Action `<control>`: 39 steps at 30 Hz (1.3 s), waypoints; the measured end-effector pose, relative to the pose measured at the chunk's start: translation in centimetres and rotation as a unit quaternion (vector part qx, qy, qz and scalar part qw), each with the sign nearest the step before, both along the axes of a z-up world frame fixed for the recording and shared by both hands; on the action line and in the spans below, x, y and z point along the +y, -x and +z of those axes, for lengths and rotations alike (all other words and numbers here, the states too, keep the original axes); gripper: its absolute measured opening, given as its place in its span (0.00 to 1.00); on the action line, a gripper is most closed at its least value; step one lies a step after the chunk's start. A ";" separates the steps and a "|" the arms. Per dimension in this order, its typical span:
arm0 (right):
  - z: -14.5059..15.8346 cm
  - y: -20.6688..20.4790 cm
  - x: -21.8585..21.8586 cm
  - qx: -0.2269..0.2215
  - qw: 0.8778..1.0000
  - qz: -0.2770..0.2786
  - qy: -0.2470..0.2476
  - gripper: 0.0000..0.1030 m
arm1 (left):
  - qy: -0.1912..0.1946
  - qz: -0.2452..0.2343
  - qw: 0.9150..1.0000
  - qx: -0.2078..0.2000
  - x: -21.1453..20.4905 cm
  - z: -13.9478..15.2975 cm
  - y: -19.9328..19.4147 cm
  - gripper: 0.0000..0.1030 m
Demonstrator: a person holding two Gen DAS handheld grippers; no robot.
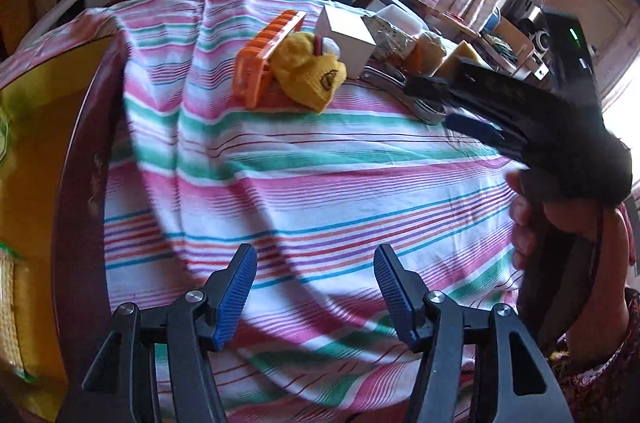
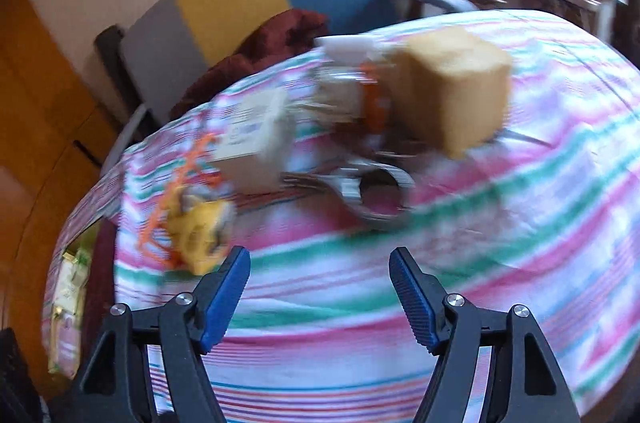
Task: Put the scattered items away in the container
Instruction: 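Move both tools back toward the orange rack and yellow sock, then grasp the orange rack with the left tool while the right tool grasps the yellow sock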
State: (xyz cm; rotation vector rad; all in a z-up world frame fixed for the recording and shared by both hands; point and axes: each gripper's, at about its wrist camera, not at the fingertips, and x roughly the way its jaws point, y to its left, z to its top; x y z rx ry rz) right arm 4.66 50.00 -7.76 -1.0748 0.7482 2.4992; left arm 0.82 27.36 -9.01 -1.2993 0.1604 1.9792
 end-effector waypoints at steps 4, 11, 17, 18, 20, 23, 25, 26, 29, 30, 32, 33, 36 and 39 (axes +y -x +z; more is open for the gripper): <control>0.5 4.2 -2.8 0.002 0.999 0.048 -0.002 0.71 | -0.004 0.001 1.000 -0.007 -0.9 0.3 -0.2 0.60; 0.3 11.3 -5.0 -0.022 0.996 0.077 -0.027 0.52 | -0.018 0.004 1.000 0.001 -2.9 1.8 -0.5 0.60; -1.2 9.1 -5.8 -0.037 0.996 0.084 -0.014 0.40 | -0.040 0.036 0.999 -0.010 -4.1 2.2 0.6 0.60; -1.8 8.4 -5.8 -0.039 0.996 0.085 -0.006 0.40 | -0.041 0.038 0.998 -0.009 -4.1 2.2 0.8 0.60; -2.9 6.4 -6.1 -0.051 0.995 0.086 0.000 0.38 | -0.039 0.039 0.998 -0.004 -3.9 2.5 1.0 0.60; -3.2 3.0 -6.3 -0.036 0.996 0.078 -0.001 0.34 | -0.035 0.044 0.998 0.011 -3.4 3.1 1.9 0.60; -3.1 1.3 -6.4 -0.024 0.997 0.067 -0.008 0.34 | -0.029 0.046 0.998 0.023 -2.4 3.6 2.8 0.60; -3.2 0.5 -6.3 -0.015 0.998 0.060 -0.004 0.35 | -0.026 0.045 0.998 0.033 -1.7 3.9 3.4 0.60; -2.9 -1.3 -5.3 0.015 0.999 0.026 0.017 0.52 | -0.004 0.039 0.997 0.059 0.6 4.5 5.2 0.60; -2.7 -1.6 -5.0 0.027 0.999 0.015 0.021 0.64 | 0.005 0.037 0.997 0.070 1.6 4.5 5.9 0.60; -2.2 -2.2 -4.4 0.057 0.998 -0.002 0.030 0.75 | 0.026 0.031 0.996 0.084 3.3 4.3 7.0 0.60; -1.9 -2.2 -3.9 0.066 0.997 -0.007 0.034 0.77 | 0.030 0.031 0.995 0.086 4.0 4.2 7.5 0.60; -1.8 -1.4 -3.2 0.061 0.998 -0.011 0.027 0.77 | 0.039 0.021 0.996 0.083 5.9 3.6 8.8 0.60; -2.8 -0.4 -2.9 0.022 1.000 -0.012 0.010 0.49 | 0.048 0.015 0.995 0.088 7.2 3.1 9.6 0.60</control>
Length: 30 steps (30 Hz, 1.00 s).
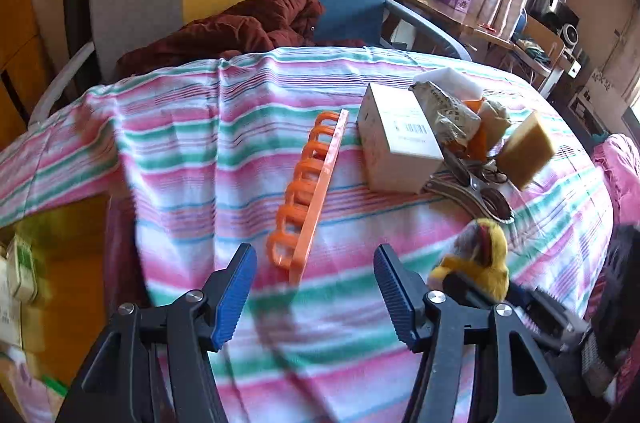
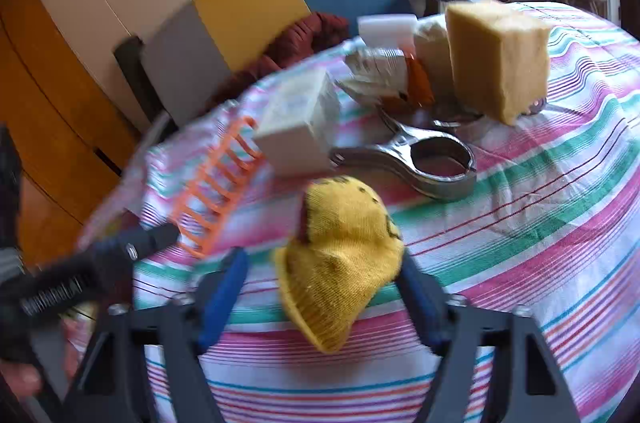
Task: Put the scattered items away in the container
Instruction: 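Grasp the orange rack with the left tool while the right tool grasps the yellow sock, then carry the orange rack and yellow sock over the gold tray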
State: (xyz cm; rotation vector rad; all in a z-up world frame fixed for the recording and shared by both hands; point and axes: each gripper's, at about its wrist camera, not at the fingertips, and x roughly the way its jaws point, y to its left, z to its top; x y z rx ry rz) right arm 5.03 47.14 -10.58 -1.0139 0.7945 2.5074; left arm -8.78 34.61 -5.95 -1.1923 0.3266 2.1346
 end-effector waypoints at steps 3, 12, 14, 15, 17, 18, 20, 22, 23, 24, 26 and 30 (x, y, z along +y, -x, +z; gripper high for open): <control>-0.5 -0.4 0.1 0.016 1.000 -0.005 -0.007 0.45 | 0.008 -0.002 1.000 0.002 0.9 -0.6 0.8 0.52; -1.2 -1.6 -0.8 0.067 0.997 -0.003 -0.048 0.45 | 0.041 -0.028 0.999 0.017 1.9 -2.6 0.3 0.23; -1.4 -1.5 -0.6 0.070 0.996 -0.002 -0.050 0.45 | 0.034 -0.030 0.999 0.011 1.3 -2.6 -0.6 0.22; -1.5 -1.4 -0.6 0.071 0.996 -0.002 -0.051 0.45 | 0.031 -0.030 0.999 0.005 1.0 -2.7 -0.9 0.22; -1.6 -1.3 -0.7 0.073 0.996 -0.002 -0.053 0.45 | 0.030 -0.026 0.999 -0.003 0.1 -2.9 -2.0 0.22; -1.7 -1.4 -0.6 0.076 0.996 -0.002 -0.053 0.45 | 0.027 -0.024 0.999 -0.012 -0.5 -3.1 -2.6 0.20; -1.8 -1.3 -0.5 0.079 0.996 -0.001 -0.050 0.45 | 0.016 -0.022 0.999 -0.027 -1.6 -3.4 -3.8 0.20; -1.9 -1.2 -0.6 0.078 0.996 -0.002 -0.053 0.45 | 0.004 -0.020 0.999 -0.035 -2.9 -3.3 -5.2 0.20; -1.8 -1.1 -0.6 0.078 0.996 -0.001 -0.054 0.45 | -0.002 -0.020 0.999 -0.041 -3.3 -3.3 -5.7 0.20; -1.8 -1.2 -0.7 0.077 0.995 -0.001 -0.055 0.45 | -0.007 -0.021 0.999 -0.045 -3.9 -3.3 -6.4 0.20; -1.8 -1.6 -0.8 0.078 0.995 -0.002 -0.055 0.45 | -0.010 -0.024 0.999 -0.045 -4.8 -3.4 -7.6 0.20; -1.9 -1.6 -0.9 0.081 0.995 -0.002 -0.056 0.45 | -0.010 -0.031 0.999 -0.038 -6.2 -3.2 -9.4 0.20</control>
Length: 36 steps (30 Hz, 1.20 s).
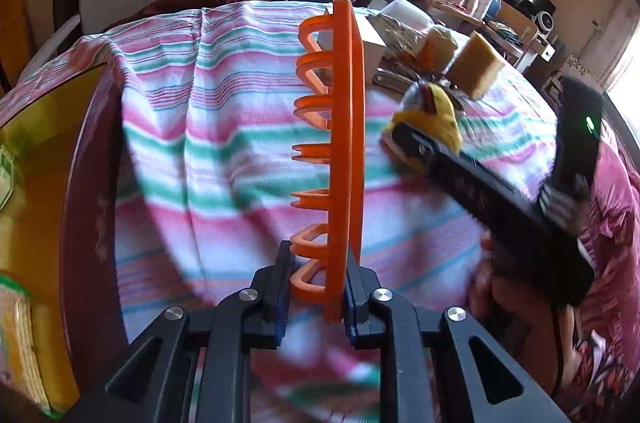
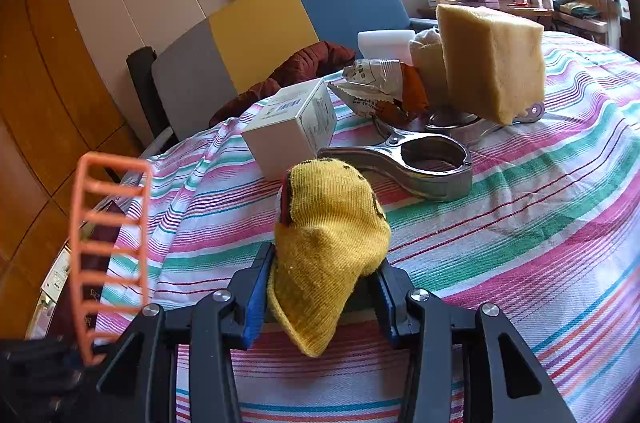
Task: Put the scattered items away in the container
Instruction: 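Carry the orange rack and yellow sock over the gold tray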
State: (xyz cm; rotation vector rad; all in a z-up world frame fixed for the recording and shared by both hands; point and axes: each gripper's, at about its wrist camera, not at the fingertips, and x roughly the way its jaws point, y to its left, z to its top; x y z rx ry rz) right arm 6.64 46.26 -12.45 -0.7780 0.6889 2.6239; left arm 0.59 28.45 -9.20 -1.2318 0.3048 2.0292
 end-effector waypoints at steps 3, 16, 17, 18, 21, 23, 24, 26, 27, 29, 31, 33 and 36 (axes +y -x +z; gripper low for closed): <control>0.0 0.0 0.1 0.003 1.000 0.000 0.002 0.45 | 0.003 0.005 1.000 0.010 -0.8 0.3 -1.0 0.19; 0.0 -0.1 0.2 0.008 1.000 0.002 0.009 0.45 | -0.024 0.014 0.999 -0.016 -0.7 -0.3 -2.2 0.19; 0.0 -0.1 0.2 0.007 1.000 0.002 0.008 0.45 | -0.030 0.014 0.999 -0.023 -0.7 -0.3 -2.1 0.21; 0.0 -0.1 0.2 0.006 1.000 0.002 0.007 0.45 | -0.037 0.013 0.999 -0.037 -0.6 -0.5 -2.0 0.27; -0.1 -0.2 0.3 0.010 1.000 0.004 0.012 0.45 | -0.058 0.003 0.997 -0.051 -0.1 -0.3 -2.3 0.33; -0.1 -0.2 0.4 0.013 1.000 0.006 0.015 0.45 | -0.085 0.001 0.995 -0.043 -0.1 0.3 -2.7 0.34; -0.1 -0.2 0.4 0.013 1.000 0.007 0.015 0.45 | -0.100 0.005 0.994 -0.040 -0.5 0.6 -2.7 0.35; -0.1 -0.3 0.4 0.017 1.000 0.009 0.016 0.45 | -0.114 0.010 0.992 -0.043 -0.7 1.0 -2.5 0.37; -0.2 -0.3 0.5 0.019 1.000 0.009 0.018 0.45 | -0.117 0.014 0.992 -0.045 -0.6 1.2 -2.4 0.39; -0.2 -0.4 0.5 0.024 0.999 0.010 0.021 0.45 | -0.125 0.017 0.991 -0.051 -0.8 1.4 -2.3 0.43; -0.2 -0.6 0.5 0.030 0.999 0.010 0.025 0.45 | -0.130 0.026 0.990 -0.048 -1.4 1.7 -2.2 0.45; -0.2 -0.8 0.6 0.037 0.999 0.009 0.029 0.44 | -0.131 0.030 0.990 -0.043 -1.7 2.0 -1.9 0.51; -0.2 -0.8 0.5 0.036 0.999 0.006 0.026 0.44 | -0.128 0.032 0.991 -0.035 -1.4 2.2 -1.4 0.57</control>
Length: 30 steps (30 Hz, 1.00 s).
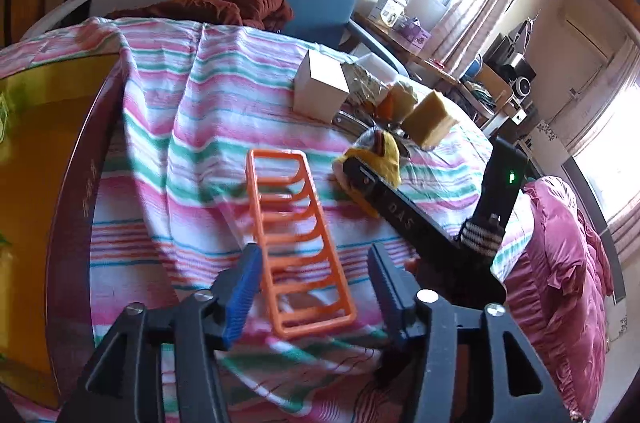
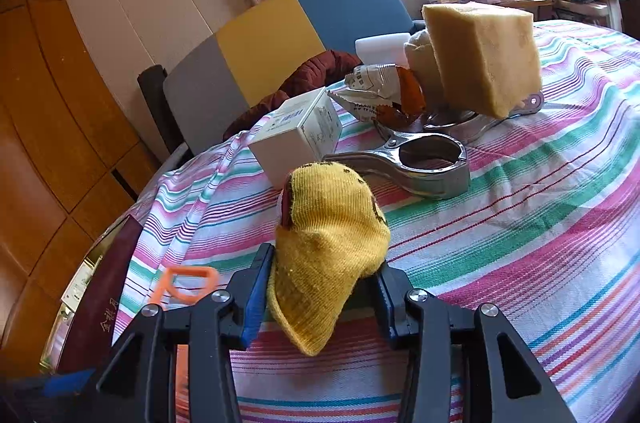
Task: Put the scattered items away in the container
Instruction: 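Carry the orange rack and yellow sock over the gold tray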
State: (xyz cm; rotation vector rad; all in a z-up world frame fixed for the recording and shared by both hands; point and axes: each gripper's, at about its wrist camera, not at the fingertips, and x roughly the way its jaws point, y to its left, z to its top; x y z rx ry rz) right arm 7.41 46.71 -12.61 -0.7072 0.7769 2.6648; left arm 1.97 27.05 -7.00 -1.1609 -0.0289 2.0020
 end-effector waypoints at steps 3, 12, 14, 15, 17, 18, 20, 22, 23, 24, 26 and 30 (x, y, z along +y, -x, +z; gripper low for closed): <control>0.0 0.0 0.0 0.001 1.000 0.000 0.001 0.44 | 0.007 0.000 1.000 -0.004 0.7 -0.5 0.7 0.57; 0.0 -0.2 0.1 0.006 1.000 0.000 0.006 0.44 | 0.114 -0.019 0.993 0.024 4.1 -2.6 0.6 0.55; 0.0 -0.2 0.1 0.006 1.000 0.000 0.006 0.44 | 0.135 -0.020 0.989 0.047 4.6 -3.0 0.5 0.53; 0.1 -0.2 0.1 0.006 1.000 0.000 0.005 0.44 | 0.144 -0.018 0.987 0.062 4.6 -3.1 0.3 0.50; 0.1 -0.2 0.1 0.006 1.000 0.000 0.005 0.44 | 0.148 -0.009 0.986 0.071 4.1 -3.3 0.5 0.50; 0.1 -0.1 0.0 0.005 1.000 0.000 0.004 0.44 | 0.138 -0.006 0.988 0.064 3.7 -3.3 0.7 0.50; 0.1 -0.1 0.0 0.003 1.000 0.000 0.003 0.44 | 0.125 -0.001 0.991 0.048 3.1 -3.2 1.0 0.50; 0.1 -0.1 -0.1 0.001 1.000 -0.001 0.000 0.44 | 0.108 0.005 0.994 0.029 2.1 -3.0 1.2 0.50; 0.2 -0.1 -0.1 -0.001 1.000 -0.001 -0.002 0.43 | 0.103 0.007 0.994 0.026 1.7 -2.8 1.1 0.50; 0.2 -0.1 -0.3 -0.003 1.000 -0.001 -0.006 0.41 | 0.100 0.006 0.995 0.024 1.6 -2.6 0.9 0.50; 0.4 -0.2 -0.8 -0.008 1.000 -0.001 -0.019 0.40 | 0.090 0.005 0.996 0.022 0.9 -2.2 0.5 0.50; 1.0 -0.4 -3.0 -0.022 0.997 0.018 -0.066 0.39 | 0.074 -0.001 0.997 0.032 -0.8 -1.2 -0.3 0.50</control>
